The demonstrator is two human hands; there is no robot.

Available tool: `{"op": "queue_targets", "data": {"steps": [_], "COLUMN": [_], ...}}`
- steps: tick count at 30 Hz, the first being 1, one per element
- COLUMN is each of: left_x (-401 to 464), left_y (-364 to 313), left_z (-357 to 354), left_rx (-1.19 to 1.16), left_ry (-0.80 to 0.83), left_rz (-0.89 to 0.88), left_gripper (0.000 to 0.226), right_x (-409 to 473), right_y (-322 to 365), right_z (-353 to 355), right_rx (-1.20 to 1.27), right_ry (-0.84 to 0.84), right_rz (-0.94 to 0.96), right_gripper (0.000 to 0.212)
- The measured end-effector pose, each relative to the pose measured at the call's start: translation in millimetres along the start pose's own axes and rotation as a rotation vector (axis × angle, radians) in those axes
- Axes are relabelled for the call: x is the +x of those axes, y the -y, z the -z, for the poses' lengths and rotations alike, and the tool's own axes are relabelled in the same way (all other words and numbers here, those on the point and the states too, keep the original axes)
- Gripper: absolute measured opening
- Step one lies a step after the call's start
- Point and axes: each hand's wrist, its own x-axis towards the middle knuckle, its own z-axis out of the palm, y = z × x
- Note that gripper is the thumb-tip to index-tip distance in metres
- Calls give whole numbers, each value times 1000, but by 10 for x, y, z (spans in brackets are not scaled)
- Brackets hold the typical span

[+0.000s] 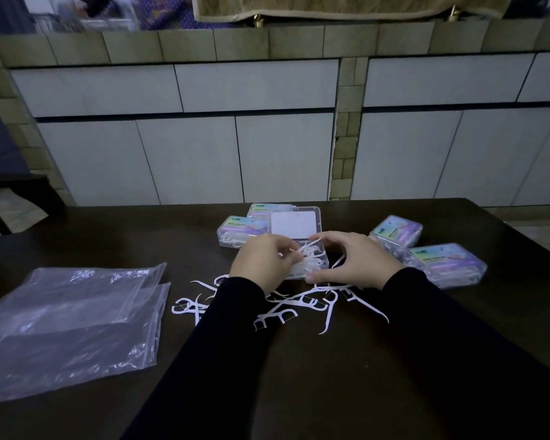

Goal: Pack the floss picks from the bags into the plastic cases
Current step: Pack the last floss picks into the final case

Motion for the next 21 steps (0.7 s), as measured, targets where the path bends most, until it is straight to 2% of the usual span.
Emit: {"op": "queue_targets", "data": {"steps": [3, 8, 12, 14, 17, 21], "left_x": [6, 6, 78, 71, 6, -14], "left_y": [5, 1, -26, -22, -30, -56], "left_z": [55, 122, 63, 32, -4, -31], "left_rx": [53, 9, 196, 167, 31, 49], "left_ry": [-25, -152, 65, 49, -57, 62], "left_rz": [32, 42, 138, 107, -50, -84], "left_gripper": [21, 11, 28, 33, 29, 25], "right_x": [19, 46, 47, 44, 34, 39], "right_y": [-20, -57, -58, -61, -55, -66], "right_z": [-16, -50, -52, -49, -39, -41], "right_rx": [-6, 20, 39, 39, 42, 56], "right_ry": [11, 15, 13, 16, 14, 11], "right_rz": [-7, -14, -2, 7, 15, 24], "right_gripper": [89, 93, 90, 91, 91, 91]}}
